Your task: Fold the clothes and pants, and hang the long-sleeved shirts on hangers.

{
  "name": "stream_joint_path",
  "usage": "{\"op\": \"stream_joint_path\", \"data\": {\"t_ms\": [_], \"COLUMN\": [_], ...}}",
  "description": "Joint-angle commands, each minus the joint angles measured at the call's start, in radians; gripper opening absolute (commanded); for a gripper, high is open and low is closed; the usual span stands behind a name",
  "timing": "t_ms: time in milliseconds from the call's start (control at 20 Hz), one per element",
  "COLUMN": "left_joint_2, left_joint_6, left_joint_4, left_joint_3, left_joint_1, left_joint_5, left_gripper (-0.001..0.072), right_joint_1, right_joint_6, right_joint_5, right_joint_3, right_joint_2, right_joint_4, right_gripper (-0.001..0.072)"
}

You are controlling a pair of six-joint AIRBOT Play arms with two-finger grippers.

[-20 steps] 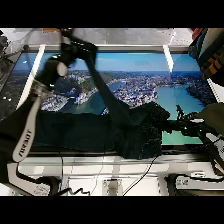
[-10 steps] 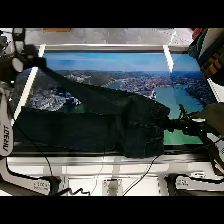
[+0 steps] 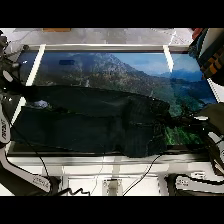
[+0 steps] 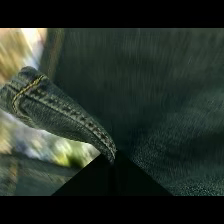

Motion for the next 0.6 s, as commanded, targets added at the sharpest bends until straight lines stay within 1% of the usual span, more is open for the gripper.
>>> {"op": "stream_joint_path", "data": {"t_ms": [0, 150, 300, 350, 450, 500, 550], "left_joint_2": [-0.092, -0.131, -0.134, -0.133, -0.127, -0.125, -0.124], "left_joint_6": [-0.003, -0.003, -0.003, -0.003, -0.003, -0.027, -0.099], "left_joint_4": [-0.002, -0.001, -0.001, -0.001, 0.003, 0.015, 0.048], "left_joint_3": [0.0, 0.0, 0.002, 0.004, 0.004, 0.007, 0.013], "left_joint_1": [0.011, 0.01, 0.011, 0.011, 0.011, 0.013, 0.013], "left_joint_5": [-0.143, -0.124, -0.031, 0.003, 0.064, 0.089, 0.105], "left_gripper": [0.0032, 0.0032, 0.0032, 0.0032, 0.0032, 0.0031, 0.0031], "right_joint_1": [0.0, 0.0, 0.0, 0.0, 0.0, 0.0, 0.0], "right_joint_6": [0.003, 0.025, 0.026, 0.04, 0.147, 0.206, 0.255], "right_joint_5": [0.004, 0.008, 0.013, 0.013, 0.01, 0.01, 0.01], "right_joint_3": [0.001, 0.001, 0.008, 0.021, 0.08, 0.12, 0.159], "right_joint_2": [0.001, 0.001, 0.001, 0.001, 0.001, 0.001, 0.001], "right_joint_4": [0.001, -0.006, -0.019, -0.054, -0.2, -0.29, -0.36], "right_gripper": [0.0036, 0.0036, 0.0036, 0.0036, 0.0035, 0.0035, 0.0035]}}
